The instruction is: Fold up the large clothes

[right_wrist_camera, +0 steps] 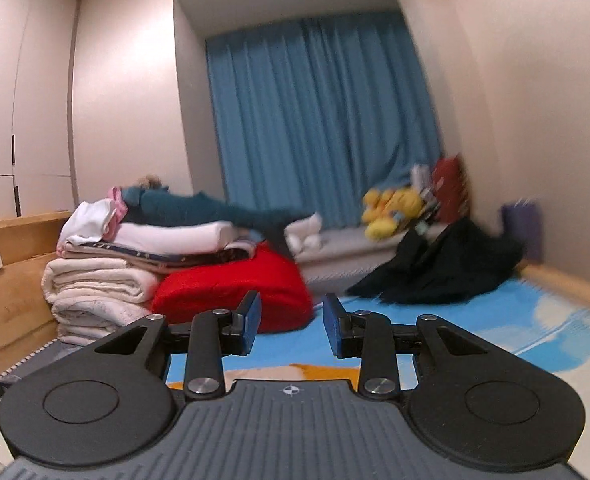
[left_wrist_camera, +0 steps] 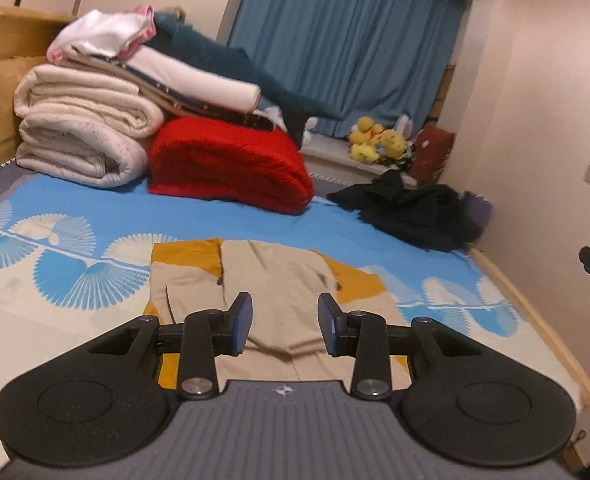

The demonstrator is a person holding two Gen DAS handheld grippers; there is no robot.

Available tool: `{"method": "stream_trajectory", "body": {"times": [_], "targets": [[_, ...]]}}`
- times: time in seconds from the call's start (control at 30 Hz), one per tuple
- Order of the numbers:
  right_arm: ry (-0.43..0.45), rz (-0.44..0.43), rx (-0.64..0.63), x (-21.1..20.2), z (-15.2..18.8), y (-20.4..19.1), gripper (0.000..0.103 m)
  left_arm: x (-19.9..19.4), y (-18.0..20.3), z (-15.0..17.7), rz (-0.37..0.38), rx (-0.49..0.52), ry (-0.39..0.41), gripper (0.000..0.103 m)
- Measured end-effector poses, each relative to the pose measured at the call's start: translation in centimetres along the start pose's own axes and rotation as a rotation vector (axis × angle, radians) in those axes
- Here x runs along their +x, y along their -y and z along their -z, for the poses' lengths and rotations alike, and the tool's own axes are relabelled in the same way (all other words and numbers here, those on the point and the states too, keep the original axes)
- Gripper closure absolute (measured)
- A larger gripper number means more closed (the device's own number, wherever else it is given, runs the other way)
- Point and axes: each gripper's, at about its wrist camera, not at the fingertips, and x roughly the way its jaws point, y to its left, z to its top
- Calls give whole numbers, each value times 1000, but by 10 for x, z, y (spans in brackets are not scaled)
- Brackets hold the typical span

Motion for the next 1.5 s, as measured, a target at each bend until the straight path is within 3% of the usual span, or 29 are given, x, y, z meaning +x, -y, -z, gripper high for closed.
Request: {"method": "stream_trajectory", "body": {"times": [0.17, 0.27, 0.43, 0.6, 0.67, 0.8, 0.9, 0.97, 1.03, 1.23, 1.37, 1.47, 1.5], "targets": [[83, 85, -51, -113, -9, 23, 67, -80, 19, 45, 13, -6, 17, 63], [83, 131, -45, -160, -6, 36, 67, -119, 19, 75, -2, 14, 28, 63], [41, 170, -17, -196, 17, 53, 67, -123, -12, 121, -54, 29, 17, 74], [-96, 202, 1, -169, 70, 76, 68, -68, -60, 171, -163, -80, -115, 82], [-167, 211, 15, -143, 98, 90, 69, -45, -73, 175, -205, -122, -187, 82], [-341, 252, 57, -90, 144, 112, 70, -13, -97, 181, -273, -113, -247, 82], [-446, 259, 106, -55, 163, 122, 70, 8, -125, 190, -329, -208, -331, 81], [-498, 267, 105, -37, 176, 124, 70, 18, -140, 194, -381, -253, -373, 75], [-569, 274, 120, -27, 190, 126, 70, 27, -156, 200, -395, -316, -423, 62], [-759, 290, 176, -8, 228, 137, 69, 33, -174, 214, -429, -379, -481, 62], [-846, 310, 244, -5, 245, 145, 69, 36, -172, 216, -439, -355, -493, 62], [-874, 316, 238, -4, 252, 143, 67, 39, -166, 217, -435, -313, -497, 66], [-875, 310, 228, -4, 252, 141, 69, 37, -165, 217, -430, -298, -498, 83]]}}
